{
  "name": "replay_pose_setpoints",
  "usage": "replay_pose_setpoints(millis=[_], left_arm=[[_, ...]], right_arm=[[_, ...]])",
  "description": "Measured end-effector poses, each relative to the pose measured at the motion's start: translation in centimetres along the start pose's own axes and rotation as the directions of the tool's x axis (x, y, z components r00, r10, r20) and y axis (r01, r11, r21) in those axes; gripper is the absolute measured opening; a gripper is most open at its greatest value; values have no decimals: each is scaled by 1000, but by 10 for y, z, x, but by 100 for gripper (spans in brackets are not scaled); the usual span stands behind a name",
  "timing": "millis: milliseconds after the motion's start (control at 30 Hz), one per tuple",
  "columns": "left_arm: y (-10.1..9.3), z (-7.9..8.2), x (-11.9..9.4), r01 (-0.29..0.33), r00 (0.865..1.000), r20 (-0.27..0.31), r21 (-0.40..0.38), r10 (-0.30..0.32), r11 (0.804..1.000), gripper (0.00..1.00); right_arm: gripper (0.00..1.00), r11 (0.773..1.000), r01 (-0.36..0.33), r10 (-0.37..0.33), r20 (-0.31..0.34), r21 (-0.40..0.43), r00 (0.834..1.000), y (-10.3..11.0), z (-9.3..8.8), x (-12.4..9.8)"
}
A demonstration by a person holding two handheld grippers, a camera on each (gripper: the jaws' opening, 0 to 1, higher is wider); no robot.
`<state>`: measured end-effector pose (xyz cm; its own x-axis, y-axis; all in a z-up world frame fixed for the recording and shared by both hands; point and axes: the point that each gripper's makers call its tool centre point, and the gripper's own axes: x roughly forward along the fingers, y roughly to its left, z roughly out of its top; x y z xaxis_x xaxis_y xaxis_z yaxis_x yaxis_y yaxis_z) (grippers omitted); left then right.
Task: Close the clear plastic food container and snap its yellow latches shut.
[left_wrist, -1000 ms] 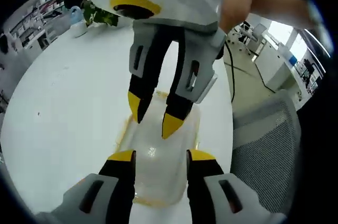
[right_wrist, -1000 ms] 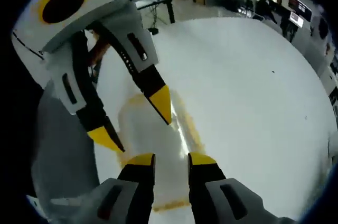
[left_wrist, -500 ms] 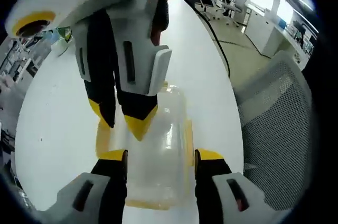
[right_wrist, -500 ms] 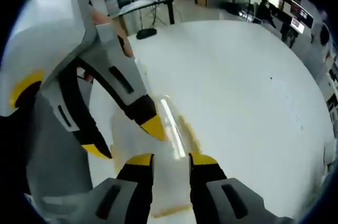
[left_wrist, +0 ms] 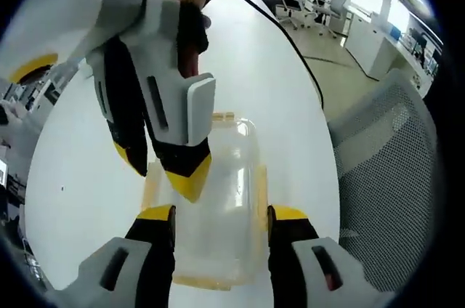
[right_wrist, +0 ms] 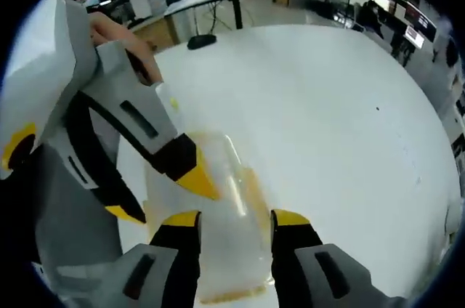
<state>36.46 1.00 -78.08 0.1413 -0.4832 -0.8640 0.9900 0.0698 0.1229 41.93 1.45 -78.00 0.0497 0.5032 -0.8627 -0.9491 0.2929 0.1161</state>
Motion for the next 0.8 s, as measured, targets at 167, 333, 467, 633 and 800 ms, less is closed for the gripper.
replay_pose_setpoints(millis=[167,333,467,633,800], left_arm=[[0,0,1,-6,1000,-21,-4,6,1000,51],[0,0,1,-9,999,-46,9,9,1000,51],[0,0,2,-10,996,-94,30,13,1000,51],[-3,-3,3,4,983,-184,102,15,995,52],[-3,-3,6,-21,969,-244,114,49,993,52]], right_arm=[[39,997,-45,42,-55,-59,998,2,-3,1],[39,995,-76,71,-86,-62,994,1,-4,2],[39,987,-126,114,-113,-98,987,2,-6,1],[40,979,-163,143,-156,-119,977,2,-7,4],[40,971,-203,177,-189,-128,966,3,-8,6]])
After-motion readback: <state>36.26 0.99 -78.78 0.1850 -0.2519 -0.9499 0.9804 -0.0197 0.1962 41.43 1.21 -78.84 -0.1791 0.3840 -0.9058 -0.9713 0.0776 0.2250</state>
